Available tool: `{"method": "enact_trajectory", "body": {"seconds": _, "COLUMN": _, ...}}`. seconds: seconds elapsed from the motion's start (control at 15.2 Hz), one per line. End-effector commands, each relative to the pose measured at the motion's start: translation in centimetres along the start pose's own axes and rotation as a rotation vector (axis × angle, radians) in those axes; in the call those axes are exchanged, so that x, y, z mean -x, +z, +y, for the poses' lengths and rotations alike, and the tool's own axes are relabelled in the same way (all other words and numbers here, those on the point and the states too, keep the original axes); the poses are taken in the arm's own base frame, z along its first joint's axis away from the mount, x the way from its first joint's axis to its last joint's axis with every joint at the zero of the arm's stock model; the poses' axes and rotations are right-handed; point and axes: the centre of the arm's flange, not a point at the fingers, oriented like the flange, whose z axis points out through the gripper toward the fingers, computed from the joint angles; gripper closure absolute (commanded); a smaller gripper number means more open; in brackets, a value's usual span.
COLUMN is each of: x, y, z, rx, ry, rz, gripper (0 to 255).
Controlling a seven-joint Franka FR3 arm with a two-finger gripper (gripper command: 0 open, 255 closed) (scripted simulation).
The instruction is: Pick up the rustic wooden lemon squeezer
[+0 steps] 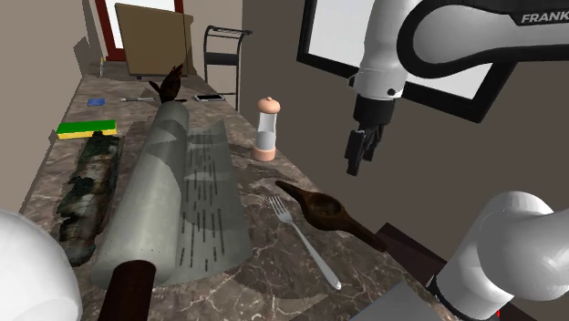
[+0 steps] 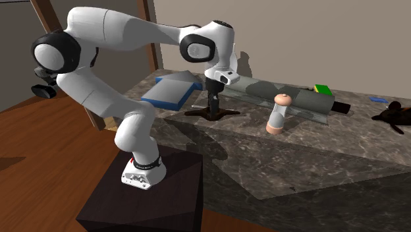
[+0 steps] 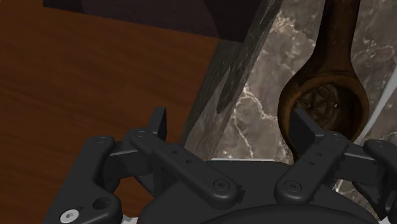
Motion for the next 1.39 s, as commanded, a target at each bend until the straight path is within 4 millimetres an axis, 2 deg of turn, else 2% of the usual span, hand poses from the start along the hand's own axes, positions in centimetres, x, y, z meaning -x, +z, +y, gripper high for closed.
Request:
{"method": "enact_trajectory", "body": {"seconds": 0.0, "x": -0.8, "y": 1.3, "z": -2.1, "rx": -0.011, "ry": -0.037, "rz": 0.007, "gripper": 0}}
{"method": "enact_trajectory", "body": {"seconds": 0.26, "x": -2.4, "y": 3.4, "z": -6.3, "rx": -0.032, "ry": -0.113, "rz": 0.019, "gripper": 0}}
{"method": "enact_trajectory", "body": {"seconds": 0.33, "x": -2.4, "y": 3.4, "z": -6.3, "rx": -0.033, "ry": -0.113, "rz": 0.019, "gripper": 0}}
{"method": "enact_trajectory", "body": {"seconds": 0.79, "x": -2.8, "y": 7.4, "z": -6.3, "rx": -0.033, "ry": -0.113, "rz": 0.019, "gripper": 0}}
{"method": "enact_trajectory", "body": {"seconds": 0.92, "x": -2.8, "y": 7.4, "z": -6.3, "rx": -0.033, "ry": -0.113, "rz": 0.019, "gripper": 0}}
{"method": "enact_trajectory", "body": {"seconds": 0.99, "x": -2.7, "y": 7.4, "z": -6.3, "rx": -0.033, "ry": -0.113, "rz": 0.019, "gripper": 255}}
{"method": "enact_trajectory", "body": {"seconds": 1.32, "x": -2.7, "y": 7.4, "z": -6.3, "rx": -0.033, "ry": -0.113, "rz": 0.019, "gripper": 255}}
